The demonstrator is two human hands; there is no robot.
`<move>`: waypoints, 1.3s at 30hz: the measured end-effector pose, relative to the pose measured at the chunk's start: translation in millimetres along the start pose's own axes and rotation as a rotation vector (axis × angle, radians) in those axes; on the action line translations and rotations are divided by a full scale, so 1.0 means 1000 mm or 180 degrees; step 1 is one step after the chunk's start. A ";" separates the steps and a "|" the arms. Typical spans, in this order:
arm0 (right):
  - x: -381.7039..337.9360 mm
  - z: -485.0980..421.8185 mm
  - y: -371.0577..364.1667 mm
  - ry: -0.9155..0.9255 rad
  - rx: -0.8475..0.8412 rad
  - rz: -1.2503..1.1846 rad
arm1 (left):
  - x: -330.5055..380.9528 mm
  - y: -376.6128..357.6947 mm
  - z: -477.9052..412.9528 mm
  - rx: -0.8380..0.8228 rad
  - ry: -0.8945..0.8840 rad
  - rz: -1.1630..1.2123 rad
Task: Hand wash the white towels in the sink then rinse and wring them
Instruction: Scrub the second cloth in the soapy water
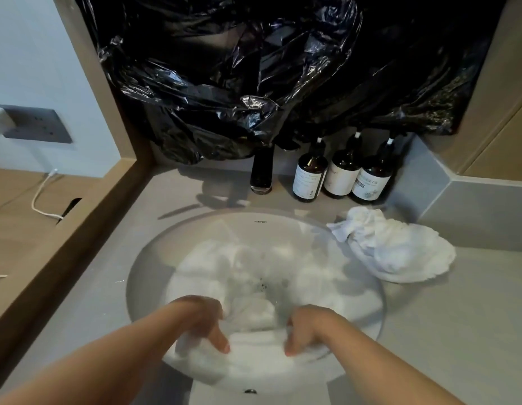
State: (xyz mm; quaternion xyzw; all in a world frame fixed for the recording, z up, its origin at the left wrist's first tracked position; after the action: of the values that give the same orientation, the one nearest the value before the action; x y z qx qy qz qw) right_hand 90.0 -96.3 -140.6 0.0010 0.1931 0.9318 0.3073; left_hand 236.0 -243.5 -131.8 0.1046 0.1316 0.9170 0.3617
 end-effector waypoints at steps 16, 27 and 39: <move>-0.012 -0.032 -0.015 0.0792 0.0077 -0.1163 | -0.013 -0.018 -0.013 0.0316 -0.0973 0.1920; -0.013 0.054 0.040 0.2049 0.1387 -0.3994 | -0.015 0.030 0.063 0.1039 -0.2480 0.3012; -0.029 0.190 0.097 0.3382 0.2071 -0.4400 | 0.016 0.081 0.190 0.2677 -0.3216 0.2940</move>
State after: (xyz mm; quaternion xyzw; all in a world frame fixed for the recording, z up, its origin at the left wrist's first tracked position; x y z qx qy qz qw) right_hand 80.7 -115.7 73.3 -0.4548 0.5180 0.3201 0.6499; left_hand 227.3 -257.9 74.5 0.6783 0.2299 0.6895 -0.1080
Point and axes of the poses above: each hand's wrist, its own z-axis away from the middle knuckle, its own y-axis out of the back of the hand, x = y × z, the point moved 1 cm from there along -z, towards the middle knuckle, and after that the axes turned 14 degrees about -x, right-handed, at the moved point
